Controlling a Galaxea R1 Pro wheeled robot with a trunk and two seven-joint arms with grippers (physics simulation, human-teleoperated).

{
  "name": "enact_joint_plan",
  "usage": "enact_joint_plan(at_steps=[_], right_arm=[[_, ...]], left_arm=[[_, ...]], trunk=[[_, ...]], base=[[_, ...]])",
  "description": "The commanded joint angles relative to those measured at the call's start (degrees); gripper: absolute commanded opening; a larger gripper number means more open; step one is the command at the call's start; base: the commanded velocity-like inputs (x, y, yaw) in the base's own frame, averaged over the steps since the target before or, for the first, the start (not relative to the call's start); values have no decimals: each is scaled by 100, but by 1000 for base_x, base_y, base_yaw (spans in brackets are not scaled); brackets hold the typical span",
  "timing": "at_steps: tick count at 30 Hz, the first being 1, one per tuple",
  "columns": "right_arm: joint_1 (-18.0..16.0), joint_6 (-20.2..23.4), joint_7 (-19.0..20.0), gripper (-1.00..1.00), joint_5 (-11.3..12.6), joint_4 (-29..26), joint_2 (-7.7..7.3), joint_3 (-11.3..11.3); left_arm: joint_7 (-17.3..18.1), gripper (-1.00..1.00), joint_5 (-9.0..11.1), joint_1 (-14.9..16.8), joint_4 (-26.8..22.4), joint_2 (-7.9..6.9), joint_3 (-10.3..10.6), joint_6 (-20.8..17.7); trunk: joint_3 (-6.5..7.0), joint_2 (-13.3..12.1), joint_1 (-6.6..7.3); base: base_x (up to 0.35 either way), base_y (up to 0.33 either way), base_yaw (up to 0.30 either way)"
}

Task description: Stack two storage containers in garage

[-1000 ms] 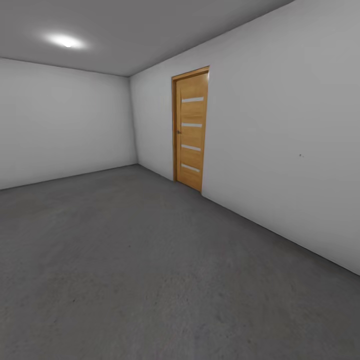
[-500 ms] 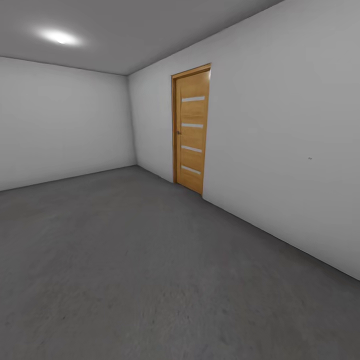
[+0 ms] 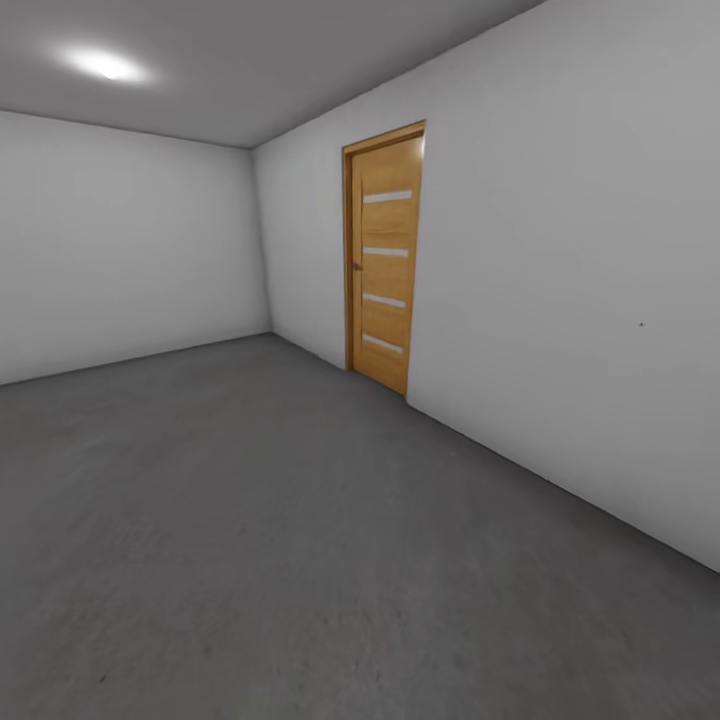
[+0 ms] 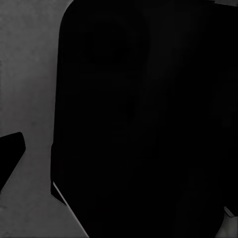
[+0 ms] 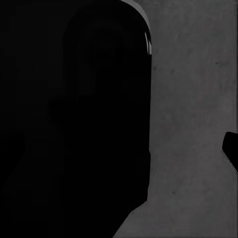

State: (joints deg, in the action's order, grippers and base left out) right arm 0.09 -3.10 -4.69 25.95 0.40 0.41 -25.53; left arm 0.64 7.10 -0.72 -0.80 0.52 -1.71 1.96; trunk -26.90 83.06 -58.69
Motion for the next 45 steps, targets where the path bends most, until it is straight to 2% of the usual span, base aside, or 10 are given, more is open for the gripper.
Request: enact_joint_plan(at_steps=[1,45], right_arm=[[-1,-24,-14,100,52,4,0,-48],[-1,-24,-5,100,42,4,-37,-57]], left_arm=[[7,100,50,-3,-8,1,-13,6],[7,100,40,-1,-8,1,12,6]], trunk=[[-3,1,-4],[-3,1,-4]], base=[[323,0,0],[323,0,0]])
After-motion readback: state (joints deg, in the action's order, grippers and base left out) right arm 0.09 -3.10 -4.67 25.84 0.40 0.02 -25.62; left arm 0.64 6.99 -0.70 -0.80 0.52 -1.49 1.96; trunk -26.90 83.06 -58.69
